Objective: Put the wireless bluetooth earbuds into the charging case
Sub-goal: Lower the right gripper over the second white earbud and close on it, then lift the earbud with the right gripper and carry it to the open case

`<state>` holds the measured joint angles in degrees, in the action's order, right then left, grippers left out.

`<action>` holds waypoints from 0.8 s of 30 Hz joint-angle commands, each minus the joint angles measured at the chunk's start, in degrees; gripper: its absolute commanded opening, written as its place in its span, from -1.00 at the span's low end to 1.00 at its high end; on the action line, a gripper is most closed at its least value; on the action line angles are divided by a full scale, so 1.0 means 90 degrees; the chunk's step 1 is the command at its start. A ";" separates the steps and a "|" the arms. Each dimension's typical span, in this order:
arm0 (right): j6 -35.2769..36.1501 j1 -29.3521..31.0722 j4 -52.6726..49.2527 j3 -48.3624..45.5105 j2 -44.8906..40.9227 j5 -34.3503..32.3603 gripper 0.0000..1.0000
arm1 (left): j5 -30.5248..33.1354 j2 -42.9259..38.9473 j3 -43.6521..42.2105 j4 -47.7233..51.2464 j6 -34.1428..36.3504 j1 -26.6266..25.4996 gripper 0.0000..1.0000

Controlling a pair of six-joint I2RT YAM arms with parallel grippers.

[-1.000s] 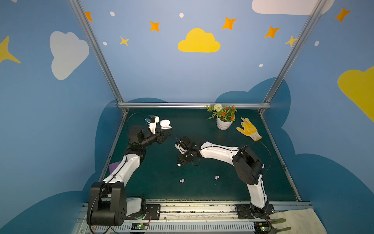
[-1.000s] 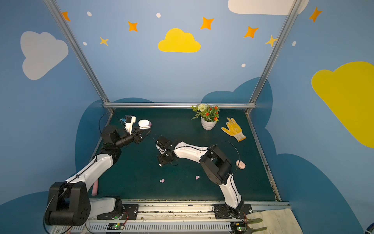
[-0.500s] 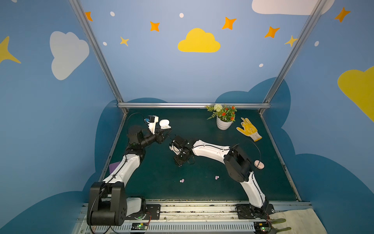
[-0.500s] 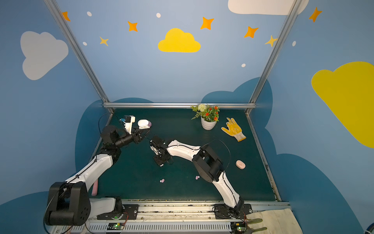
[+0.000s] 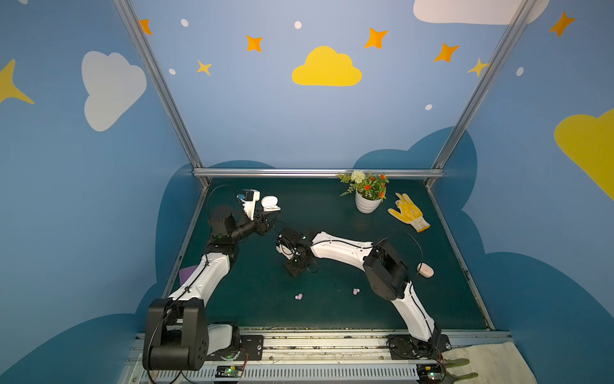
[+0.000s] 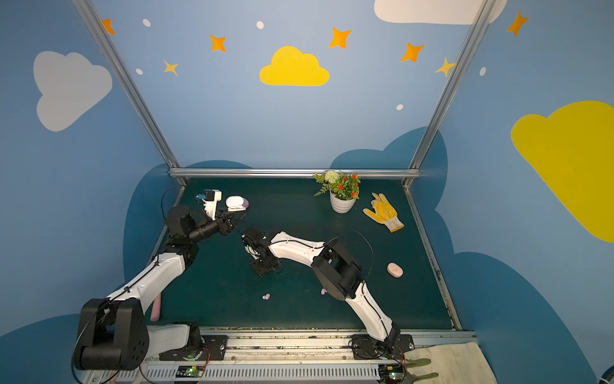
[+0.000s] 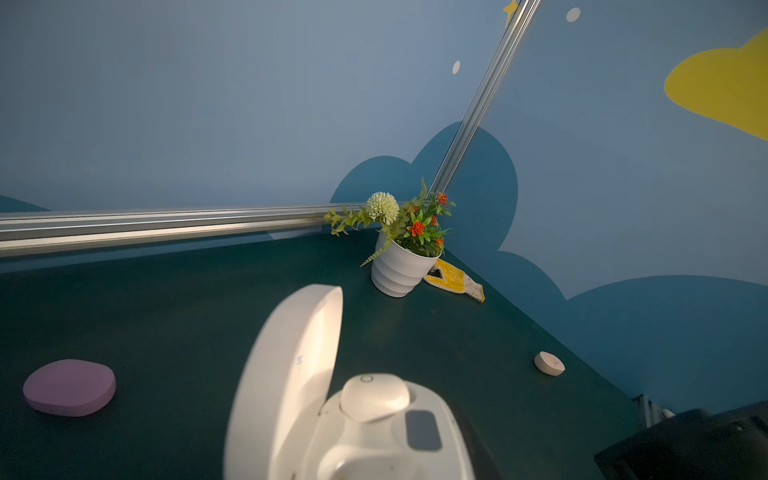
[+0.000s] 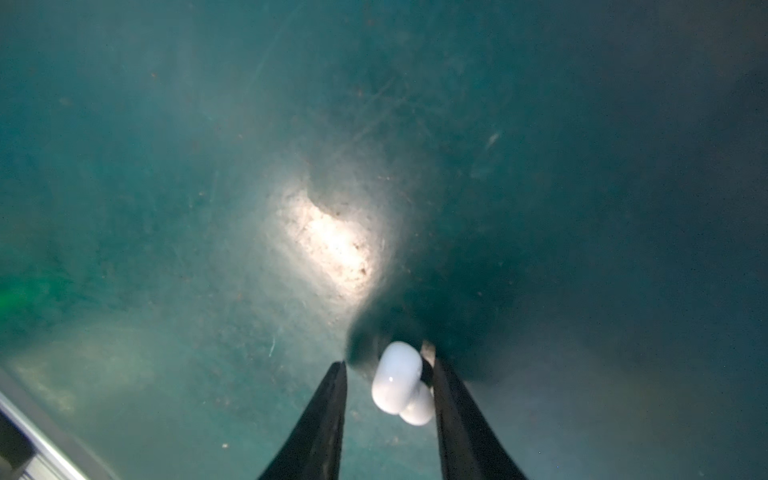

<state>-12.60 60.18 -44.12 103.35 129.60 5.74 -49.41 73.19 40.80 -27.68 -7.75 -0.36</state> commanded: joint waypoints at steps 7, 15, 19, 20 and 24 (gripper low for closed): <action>-0.0140 0.0041 -0.0309 0.0316 0.0317 -0.0426 -0.28 | -0.0135 -0.0027 0.0037 -0.0158 -0.0025 0.0011 -0.67; -0.0247 0.0119 -0.0365 0.0467 0.0389 -0.0654 -0.31 | -0.0140 -0.0029 0.0042 -0.0139 -0.0020 0.0011 -0.67; -0.0250 0.0137 -0.0539 0.0569 0.0478 -0.0828 -0.38 | -0.0143 -0.0046 0.0041 -0.0128 -0.0022 0.0009 -0.67; -0.0241 0.0139 -0.0613 0.0617 0.0510 -0.0856 -0.41 | -0.0145 -0.0050 0.0045 -0.0132 -0.0017 0.0011 -0.67; -0.0209 0.0140 -0.0752 0.0636 0.0571 -0.0891 -0.48 | -0.0144 -0.0054 0.0042 -0.0118 -0.0018 0.0011 -0.66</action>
<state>-14.55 61.25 -47.99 108.57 132.62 -0.67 -49.45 73.19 40.80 -27.64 -7.75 -0.38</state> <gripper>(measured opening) 0.262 0.392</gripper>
